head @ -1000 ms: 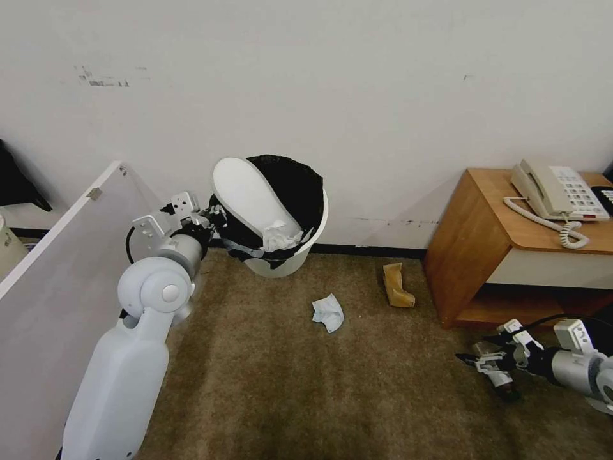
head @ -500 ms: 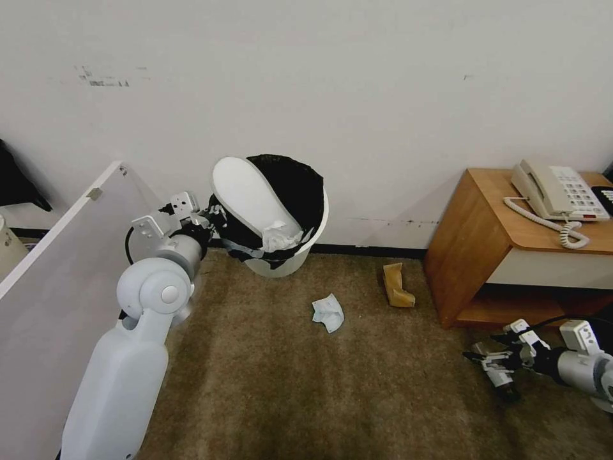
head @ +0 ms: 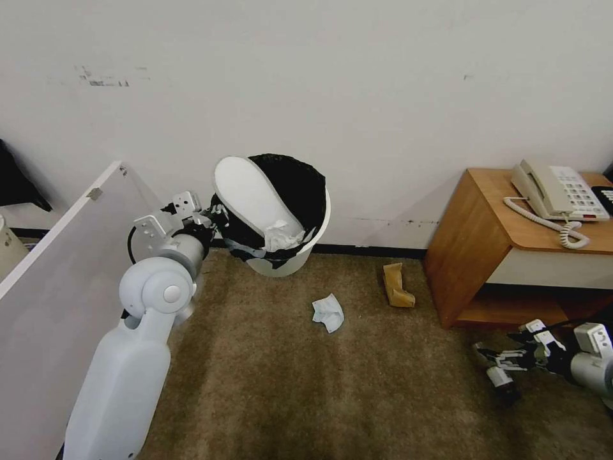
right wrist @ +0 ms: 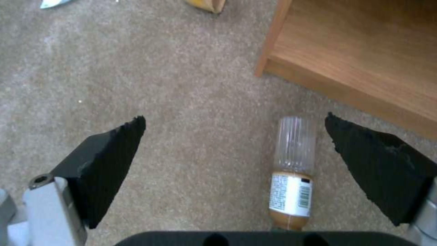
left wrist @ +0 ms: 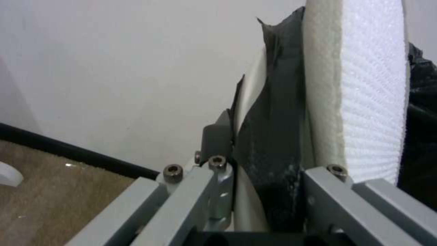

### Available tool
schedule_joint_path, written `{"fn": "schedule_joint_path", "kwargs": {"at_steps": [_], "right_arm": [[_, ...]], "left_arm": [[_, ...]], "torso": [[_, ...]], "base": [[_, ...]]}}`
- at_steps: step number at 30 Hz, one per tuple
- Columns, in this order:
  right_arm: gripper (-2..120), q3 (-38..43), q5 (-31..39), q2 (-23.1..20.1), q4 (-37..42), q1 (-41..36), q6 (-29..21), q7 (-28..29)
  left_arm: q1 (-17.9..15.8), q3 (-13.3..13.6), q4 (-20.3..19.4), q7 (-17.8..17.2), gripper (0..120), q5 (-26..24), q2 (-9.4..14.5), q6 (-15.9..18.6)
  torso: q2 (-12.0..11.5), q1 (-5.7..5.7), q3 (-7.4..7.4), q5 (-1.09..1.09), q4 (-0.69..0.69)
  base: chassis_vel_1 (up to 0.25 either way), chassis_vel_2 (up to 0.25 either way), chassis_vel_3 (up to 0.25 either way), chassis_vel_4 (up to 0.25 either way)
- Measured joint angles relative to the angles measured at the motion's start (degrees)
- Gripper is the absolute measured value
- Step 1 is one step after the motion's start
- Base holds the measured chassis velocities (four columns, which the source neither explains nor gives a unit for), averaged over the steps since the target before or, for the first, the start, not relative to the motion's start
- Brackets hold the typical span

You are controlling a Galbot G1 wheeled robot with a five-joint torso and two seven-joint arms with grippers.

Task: Pick up the trash bin and place the garbage on the floor into it.

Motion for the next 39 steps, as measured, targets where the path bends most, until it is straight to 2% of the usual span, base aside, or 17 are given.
{"fn": "schedule_joint_path", "kwargs": {"at_steps": [8, 39], "right_arm": [[100, -0.15, -0.63, 0.53, -1.23, 0.12, 0.29, -0.13], [100, -1.73, -5.15, 7.38, -11.19, 4.50, 4.27, -1.29]], "left_arm": [[-0.15, 0.13, 0.17, -0.01, 4, 0.00, -0.04, 0.00], [-0.50, 0.83, 0.22, -0.06, 4, -0.34, 0.52, 0.00]], "torso": [[-0.01, 0.00, 0.00, 0.00, 0.00], [0.00, 0.00, 0.00, -0.01, 0.00]], "base": [[0.000, 0.000, 0.000, 0.000], [0.000, 0.000, 0.000, 0.000]]}}
